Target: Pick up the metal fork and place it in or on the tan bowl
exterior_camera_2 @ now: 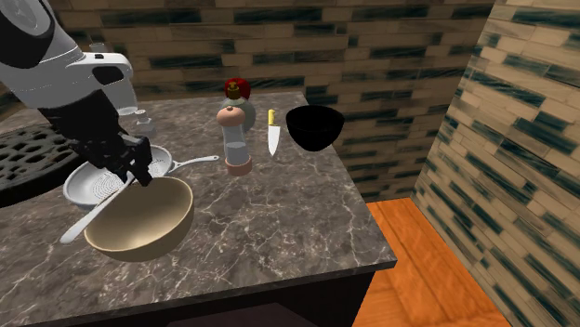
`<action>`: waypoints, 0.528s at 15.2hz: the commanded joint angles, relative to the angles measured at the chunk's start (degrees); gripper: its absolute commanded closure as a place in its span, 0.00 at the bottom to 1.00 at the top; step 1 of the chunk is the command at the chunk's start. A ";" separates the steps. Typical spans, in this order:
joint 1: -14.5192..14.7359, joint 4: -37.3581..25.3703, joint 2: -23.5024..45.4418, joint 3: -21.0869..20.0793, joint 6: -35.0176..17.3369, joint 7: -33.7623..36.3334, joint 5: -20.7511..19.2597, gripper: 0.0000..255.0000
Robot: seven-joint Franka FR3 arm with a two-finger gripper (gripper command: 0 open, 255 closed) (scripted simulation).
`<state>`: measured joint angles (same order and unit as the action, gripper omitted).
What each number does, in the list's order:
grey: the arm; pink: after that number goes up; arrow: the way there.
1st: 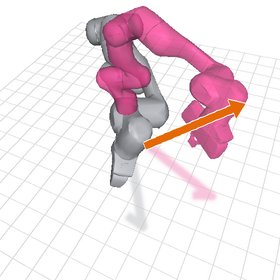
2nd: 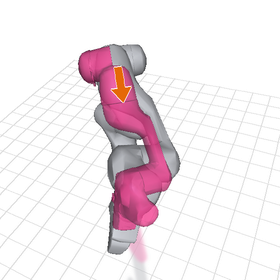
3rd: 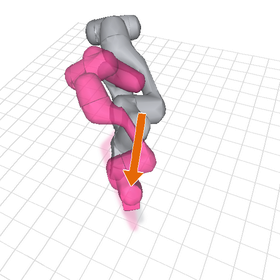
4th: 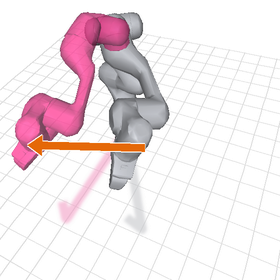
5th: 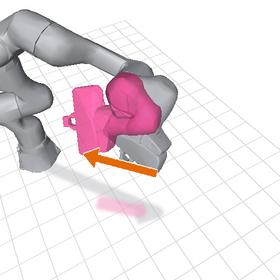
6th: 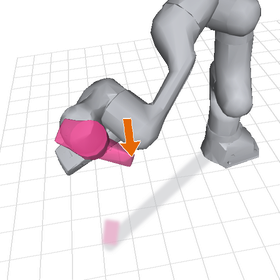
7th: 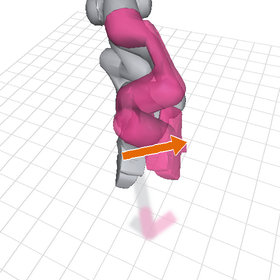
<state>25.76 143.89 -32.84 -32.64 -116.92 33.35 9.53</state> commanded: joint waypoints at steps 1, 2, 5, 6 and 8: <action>0.09 1.30 0.35 -0.50 -1.65 0.30 0.20 1.00; 0.06 1.85 0.66 -0.75 -2.51 0.44 0.24 1.00; -0.08 3.39 1.65 -1.53 -5.01 0.85 0.30 1.00; -0.08 3.39 1.65 -1.52 -5.01 0.85 0.30 1.00; -0.07 3.39 1.65 -1.52 -5.01 0.85 0.30 1.00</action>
<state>25.67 147.13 -31.27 -34.11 -121.86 34.19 9.81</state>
